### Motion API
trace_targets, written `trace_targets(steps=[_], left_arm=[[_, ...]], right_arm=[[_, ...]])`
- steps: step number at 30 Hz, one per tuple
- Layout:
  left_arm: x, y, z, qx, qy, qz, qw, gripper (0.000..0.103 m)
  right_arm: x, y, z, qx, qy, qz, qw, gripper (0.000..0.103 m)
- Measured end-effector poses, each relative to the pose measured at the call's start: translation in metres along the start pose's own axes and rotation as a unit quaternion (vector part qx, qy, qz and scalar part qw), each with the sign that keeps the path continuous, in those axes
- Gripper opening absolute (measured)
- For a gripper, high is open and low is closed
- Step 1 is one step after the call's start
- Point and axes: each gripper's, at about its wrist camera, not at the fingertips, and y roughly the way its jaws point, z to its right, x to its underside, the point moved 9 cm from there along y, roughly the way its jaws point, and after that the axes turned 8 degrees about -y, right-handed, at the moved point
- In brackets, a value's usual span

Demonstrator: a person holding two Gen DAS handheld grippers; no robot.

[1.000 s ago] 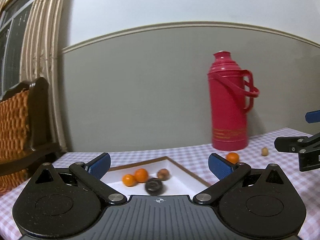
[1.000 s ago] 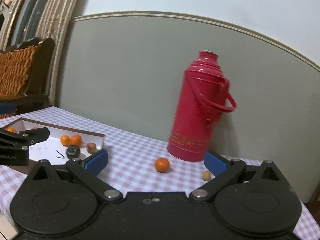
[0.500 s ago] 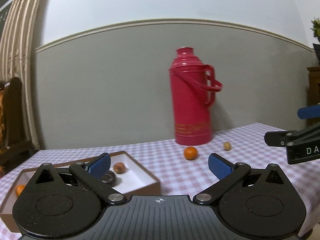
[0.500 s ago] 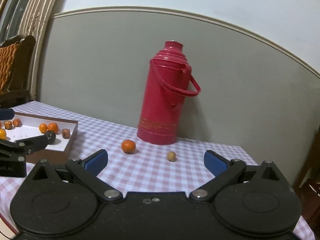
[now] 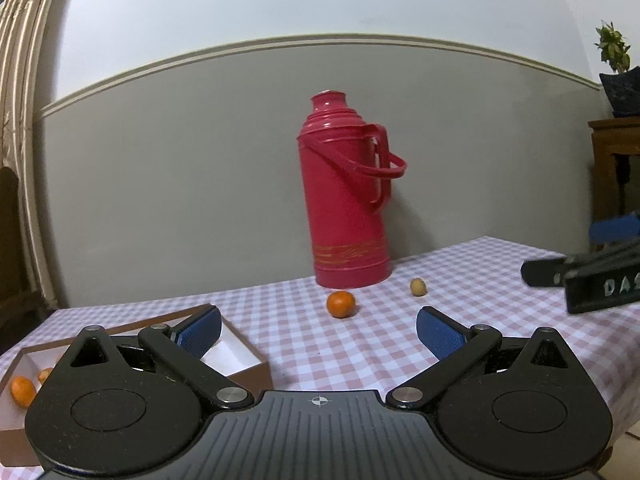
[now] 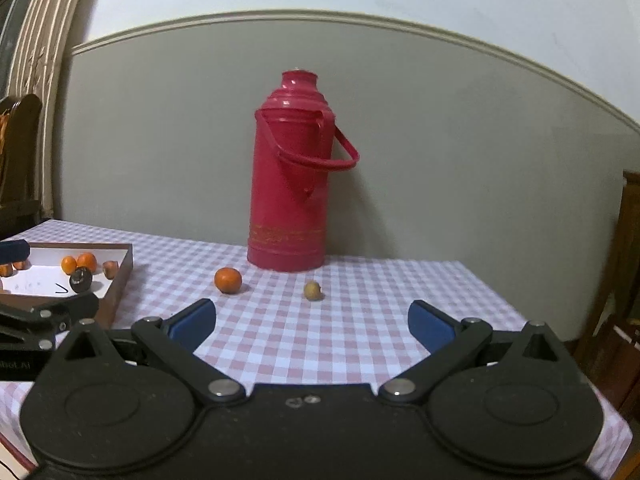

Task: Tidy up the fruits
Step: 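Move both open tools back toward the last orange and tan nut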

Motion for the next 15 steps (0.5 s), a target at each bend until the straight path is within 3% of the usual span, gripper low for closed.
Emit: trace_targets(steps=[8,15], left_arm=[[-0.004,0.008,0.007,-0.002,0.003,0.010,0.9999,0.103],[0.002,0.025,0.005,-0.005,-0.006,-0.005,1.0000,0.103]], right_arm=[[0.006,0.004,0.000,0.009,-0.007,0.004,1.000,0.097],[0.013,0.017,-0.004,0.003,-0.013,-0.016,1.000,0.097]])
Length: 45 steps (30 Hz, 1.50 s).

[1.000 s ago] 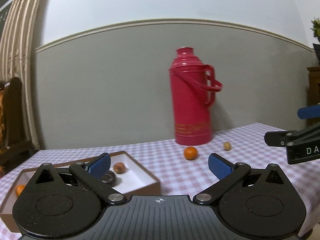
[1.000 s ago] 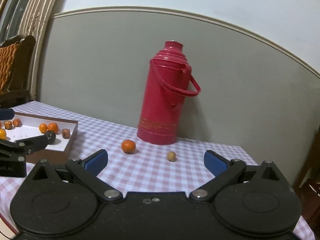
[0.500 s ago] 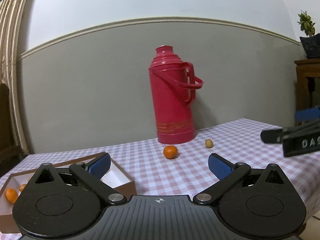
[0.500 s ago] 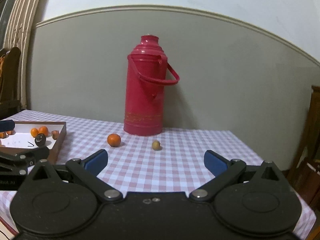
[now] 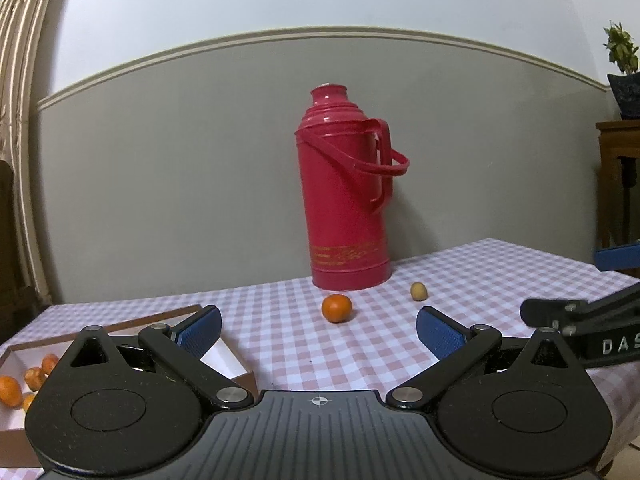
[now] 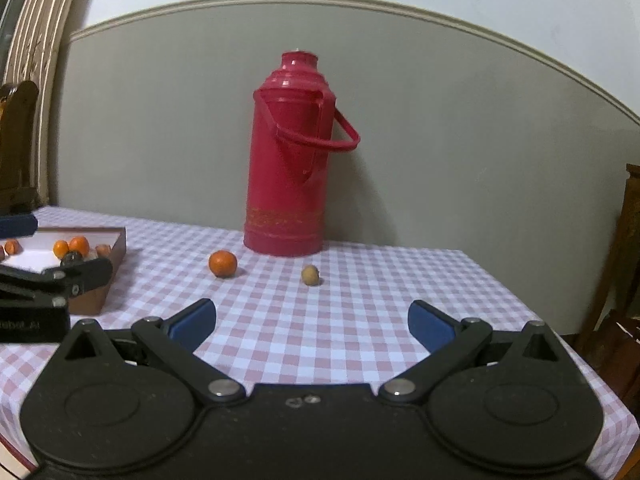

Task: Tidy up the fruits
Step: 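Move both open tools back toward the last orange and tan nut, then grasp the orange with the left tool while the right tool grasps the tan nut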

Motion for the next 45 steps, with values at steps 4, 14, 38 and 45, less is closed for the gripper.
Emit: trace_targets(steps=[4,14,38,45], left_arm=[[0.000,0.013,0.000,-0.004,0.007,-0.003,1.0000,0.103],[0.002,0.055,0.000,-0.022,0.005,-0.020,0.9995,0.102],[0.006,0.145,0.002,-0.045,-0.018,-0.073,0.9961,0.098],[0.009,0.175,0.009,-0.044,-0.022,-0.093,0.9945,0.098]], right_arm=[[0.003,0.010,-0.001,0.002,-0.013,-0.008,1.000,0.097],[-0.001,0.041,0.004,0.003,-0.004,-0.014,1.000,0.091],[-0.014,0.130,0.016,0.000,0.022,-0.027,0.999,0.077],[-0.018,0.161,0.016,-0.009,0.027,-0.037,0.999,0.070]])
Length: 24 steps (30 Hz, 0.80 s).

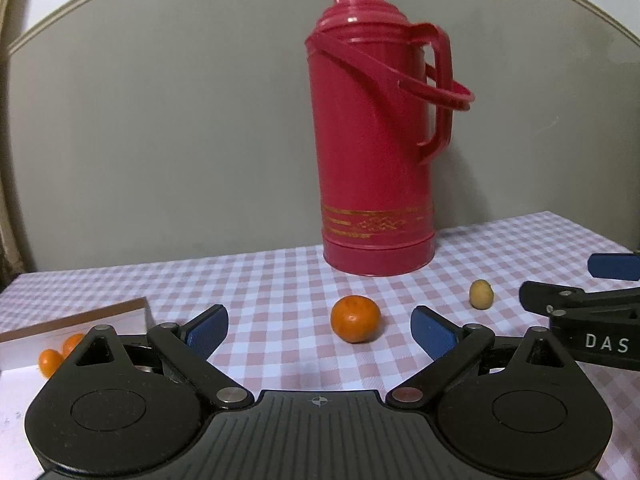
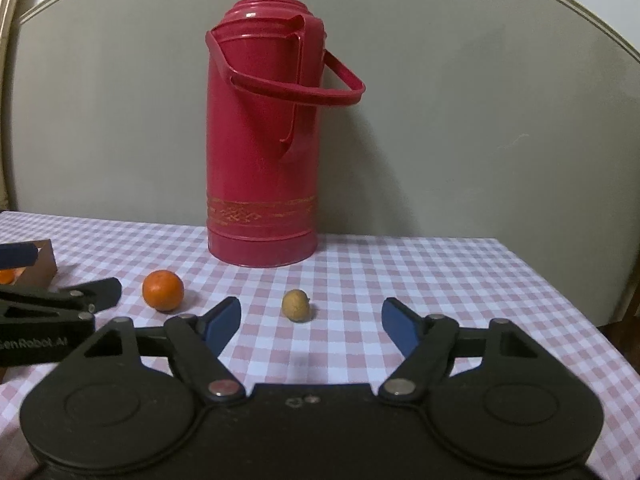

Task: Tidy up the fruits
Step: 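Grasp the orange with the left tool while the right tool grasps the tan nut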

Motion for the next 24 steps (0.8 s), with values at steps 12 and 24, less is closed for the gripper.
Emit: trace_targets(steps=[12,24], left_arm=[[0.005,0.048,0.010,-0.008,-0.005,-0.044,0.9990,0.087],[0.013,0.079,0.020,-0.010,-0.010,-0.087,0.9962,0.079]], right_arm=[[0.000,0.046,-0.001,-0.028,-0.005,-0.039,0.999,0.059],[0.009,0.081,-0.002,-0.053,0.010,-0.081,0.995,0.045]])
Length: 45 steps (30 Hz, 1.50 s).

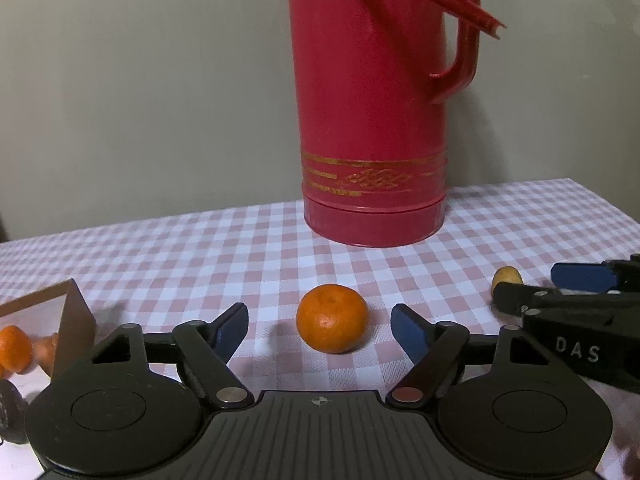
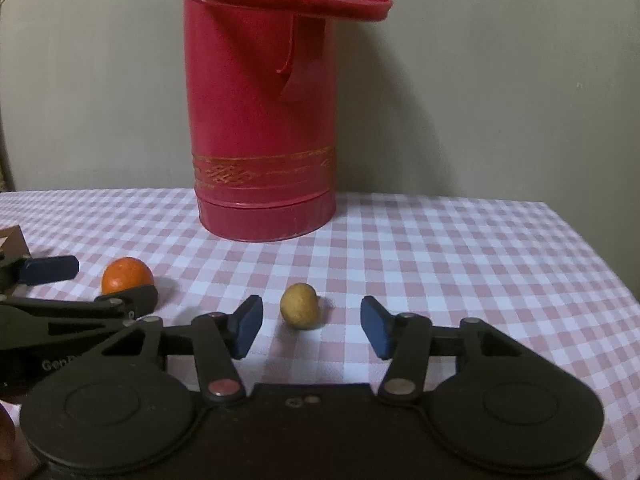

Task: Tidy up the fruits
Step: 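Grasp the orange with the left tool while the right tool grasps the tan nut, then carry the orange and tan nut over the box tray with both tools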

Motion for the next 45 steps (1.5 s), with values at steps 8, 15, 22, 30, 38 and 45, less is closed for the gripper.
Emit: trace_targets(steps=[8,15,22,30,38,45], left_arm=[[-0.002,0.009,0.000,-0.009,0.005,-0.008,0.9999,0.078],[0.002,0.016,0.002,-0.009,0.010,-0.032,0.9994,0.042],[0.003,0.010,0.003,0.006,0.004,-0.026,0.9996,0.040],[0.008,-0.018,0.007,0.017,0.005,-0.009,0.9998,0.040],[0.008,-0.056,0.001,0.020,0.008,0.022,0.9995,0.040],[0.019,-0.089,-0.009,0.019,-0.006,0.033,0.9993,0.040]], right_arm=[[-0.001,0.014,-0.001,-0.005,0.013,-0.017,1.000,0.041],[0.001,0.025,-0.009,-0.018,0.015,-0.034,0.999,0.015],[-0.002,0.022,-0.007,-0.018,0.020,-0.027,0.999,0.015],[0.001,0.001,-0.004,-0.003,0.011,-0.020,1.000,0.015],[-0.005,-0.035,0.001,0.010,0.017,0.008,1.000,0.015],[-0.004,-0.068,-0.001,0.017,0.015,0.029,0.999,0.015]])
